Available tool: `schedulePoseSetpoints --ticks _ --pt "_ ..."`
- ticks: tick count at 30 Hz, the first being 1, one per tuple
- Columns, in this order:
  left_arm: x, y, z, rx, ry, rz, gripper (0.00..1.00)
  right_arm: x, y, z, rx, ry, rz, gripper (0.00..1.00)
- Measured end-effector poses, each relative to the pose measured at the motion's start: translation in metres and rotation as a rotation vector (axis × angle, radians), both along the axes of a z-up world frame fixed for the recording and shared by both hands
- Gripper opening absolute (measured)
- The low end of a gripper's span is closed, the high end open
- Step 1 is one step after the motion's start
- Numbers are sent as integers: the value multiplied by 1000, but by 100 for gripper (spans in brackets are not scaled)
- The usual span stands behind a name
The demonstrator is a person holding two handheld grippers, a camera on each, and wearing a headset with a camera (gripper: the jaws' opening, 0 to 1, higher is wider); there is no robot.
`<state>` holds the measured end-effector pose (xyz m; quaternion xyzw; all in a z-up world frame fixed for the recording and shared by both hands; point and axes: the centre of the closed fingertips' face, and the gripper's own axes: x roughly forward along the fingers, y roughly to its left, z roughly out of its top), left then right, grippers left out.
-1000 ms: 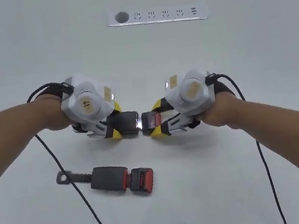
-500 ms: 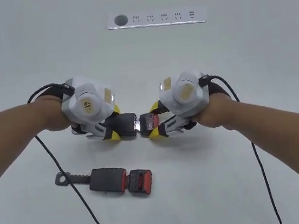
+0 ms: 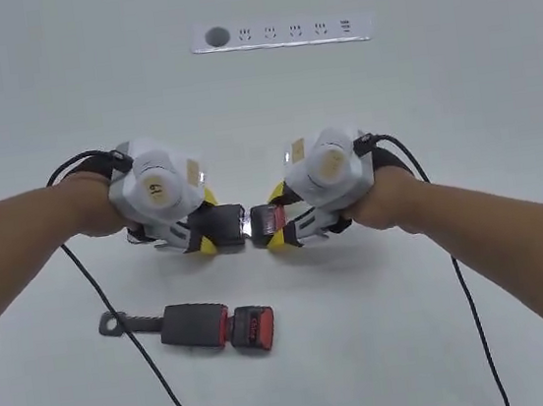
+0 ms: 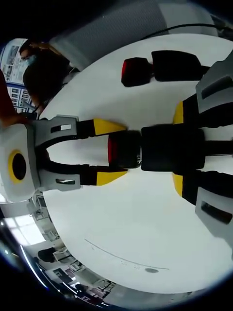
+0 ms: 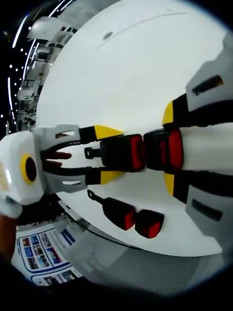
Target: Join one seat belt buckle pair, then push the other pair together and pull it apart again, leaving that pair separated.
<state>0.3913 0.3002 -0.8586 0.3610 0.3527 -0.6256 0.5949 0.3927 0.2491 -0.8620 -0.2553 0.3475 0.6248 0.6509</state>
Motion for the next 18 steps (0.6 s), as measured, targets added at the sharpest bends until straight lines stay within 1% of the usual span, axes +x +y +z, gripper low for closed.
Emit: schedulePoseSetpoints --ticks 8,18 --pt "0 0 0 6 1 -3 35 0 0 0 -9 -5 -1 34" --pt "0 0 1 12 3 -5 35 1 0 0 -3 -4 4 34"
